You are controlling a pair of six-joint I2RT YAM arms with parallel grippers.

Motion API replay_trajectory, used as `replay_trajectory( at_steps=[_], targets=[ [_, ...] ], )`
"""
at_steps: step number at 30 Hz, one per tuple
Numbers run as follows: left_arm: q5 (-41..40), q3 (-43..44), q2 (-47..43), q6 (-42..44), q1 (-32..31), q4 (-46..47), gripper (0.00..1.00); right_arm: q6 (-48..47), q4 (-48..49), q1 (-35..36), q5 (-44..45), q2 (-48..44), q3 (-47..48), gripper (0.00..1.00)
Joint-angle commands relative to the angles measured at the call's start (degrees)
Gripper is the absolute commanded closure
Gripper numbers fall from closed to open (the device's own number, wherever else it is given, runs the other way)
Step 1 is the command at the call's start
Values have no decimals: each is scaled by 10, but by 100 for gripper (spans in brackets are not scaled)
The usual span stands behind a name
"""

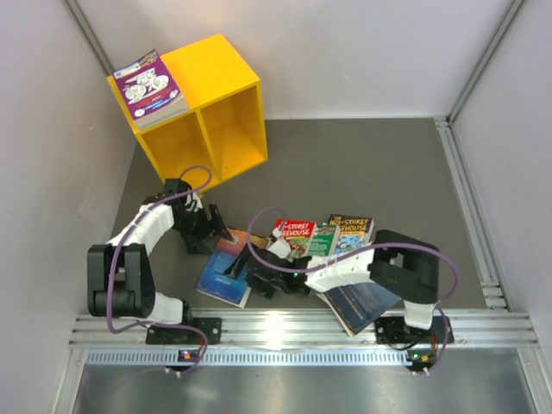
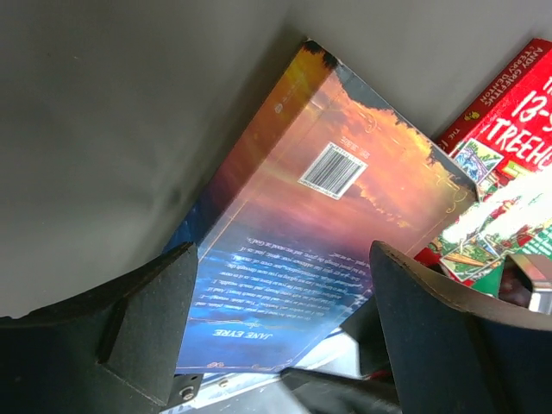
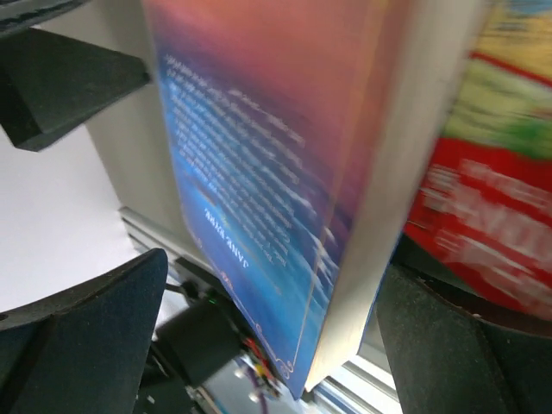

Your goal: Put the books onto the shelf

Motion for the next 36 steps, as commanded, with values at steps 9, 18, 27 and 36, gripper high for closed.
replay_trajectory(
  at_steps=[9, 18, 27, 36],
  targets=[
    [30, -5, -75, -33, -14, -26, 15, -71, -89, 0, 19, 69, 26, 39],
    [-3, -13, -139, -98, -14, -32, 18, -151, -112, -97, -16, -65, -52, 31],
    [-201, 104, -59, -67, -14, -109, 15, -195, -146, -106, -107, -27, -21, 0],
    [-165, 45, 47, -71, -14, -71, 16, -232, -139, -124, -174, 90, 64, 0]
  ],
)
